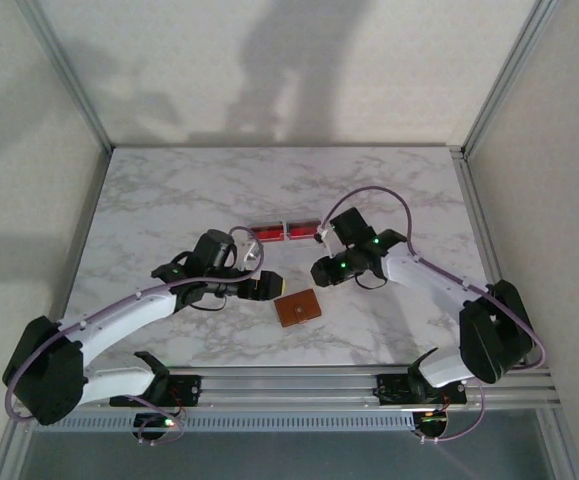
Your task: Put the credit cards into the card holder
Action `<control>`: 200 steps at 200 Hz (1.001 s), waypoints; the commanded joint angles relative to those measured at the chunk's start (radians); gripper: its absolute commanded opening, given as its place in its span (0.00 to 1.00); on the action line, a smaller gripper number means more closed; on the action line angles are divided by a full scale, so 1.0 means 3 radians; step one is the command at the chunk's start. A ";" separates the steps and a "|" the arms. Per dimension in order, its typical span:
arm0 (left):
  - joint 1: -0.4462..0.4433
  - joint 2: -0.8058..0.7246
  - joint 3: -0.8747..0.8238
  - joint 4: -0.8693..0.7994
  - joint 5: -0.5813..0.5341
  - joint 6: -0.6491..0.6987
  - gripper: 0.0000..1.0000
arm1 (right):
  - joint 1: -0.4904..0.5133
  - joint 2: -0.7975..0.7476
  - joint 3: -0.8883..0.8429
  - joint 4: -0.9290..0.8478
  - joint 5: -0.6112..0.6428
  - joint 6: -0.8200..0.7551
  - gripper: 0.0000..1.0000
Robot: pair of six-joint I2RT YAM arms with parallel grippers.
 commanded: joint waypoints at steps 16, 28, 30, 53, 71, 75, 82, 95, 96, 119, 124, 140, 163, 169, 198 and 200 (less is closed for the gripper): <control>-0.0020 0.0299 0.0171 -0.0041 -0.0177 0.0071 0.92 | 0.0037 -0.0157 -0.0378 0.0106 -0.0144 0.1213 0.39; -0.0020 0.0395 0.0181 -0.0004 -0.0180 0.0058 0.92 | 0.0046 -0.0229 -0.0545 0.0173 -0.0278 0.1362 0.39; -0.0020 0.0415 0.0187 -0.0007 -0.0180 0.0060 0.92 | 0.0051 -0.0250 -0.0578 0.0195 -0.0298 0.1388 0.39; -0.0025 0.0608 0.0263 -0.0017 -0.0091 0.0064 0.89 | 0.0145 -0.0559 -0.0993 0.0524 -0.0496 0.1739 0.42; -0.0053 0.0654 0.0210 0.0166 0.0026 0.0028 0.89 | 0.0197 -0.0722 -0.1308 0.0970 -0.0631 0.2024 0.74; -0.0060 0.0676 0.0206 0.0203 0.0058 0.0024 0.89 | 0.0197 -0.0728 -0.1357 0.1082 -0.0663 0.2058 0.74; -0.0084 0.0737 0.0227 0.0256 0.0106 0.0022 0.90 | 0.0197 -0.0706 -0.1416 0.1195 -0.0703 0.2073 0.73; -0.0148 0.0898 0.0320 0.0271 0.0148 0.0052 0.90 | 0.0197 -0.0642 -0.1435 0.1246 -0.0725 0.2097 0.71; -0.0153 0.0910 0.0329 0.0267 0.0145 0.0056 0.90 | 0.0197 -0.0638 -0.1436 0.1255 -0.0726 0.2099 0.71; -0.0224 0.1113 0.0451 0.0218 0.0090 0.0081 0.87 | 0.0197 -0.0563 -0.1538 0.1576 -0.0740 0.2181 0.64; -0.0230 0.1138 0.0456 0.0223 0.0091 0.0081 0.86 | 0.0197 -0.0541 -0.1545 0.1632 -0.0747 0.2187 0.61; -0.0238 0.1189 0.0479 0.0227 0.0055 0.0078 0.84 | 0.0197 -0.0439 -0.1547 0.1717 -0.0751 0.2233 0.52; -0.0246 0.1231 0.0493 0.0176 0.0086 0.0140 0.79 | 0.0197 -0.0345 -0.1621 0.1892 -0.0747 0.2343 0.42; -0.0245 0.1230 0.0471 0.0172 0.0066 0.0149 0.79 | 0.0197 -0.0324 -0.1613 0.1888 -0.0742 0.2329 0.41; -0.0245 0.1282 0.0436 0.0129 0.0075 0.0167 0.67 | 0.0197 -0.0303 -0.1602 0.1846 -0.0692 0.2317 0.41; -0.0245 0.1286 0.0436 0.0127 0.0086 0.0164 0.66 | 0.0197 -0.0308 -0.1611 0.1853 -0.0680 0.2324 0.41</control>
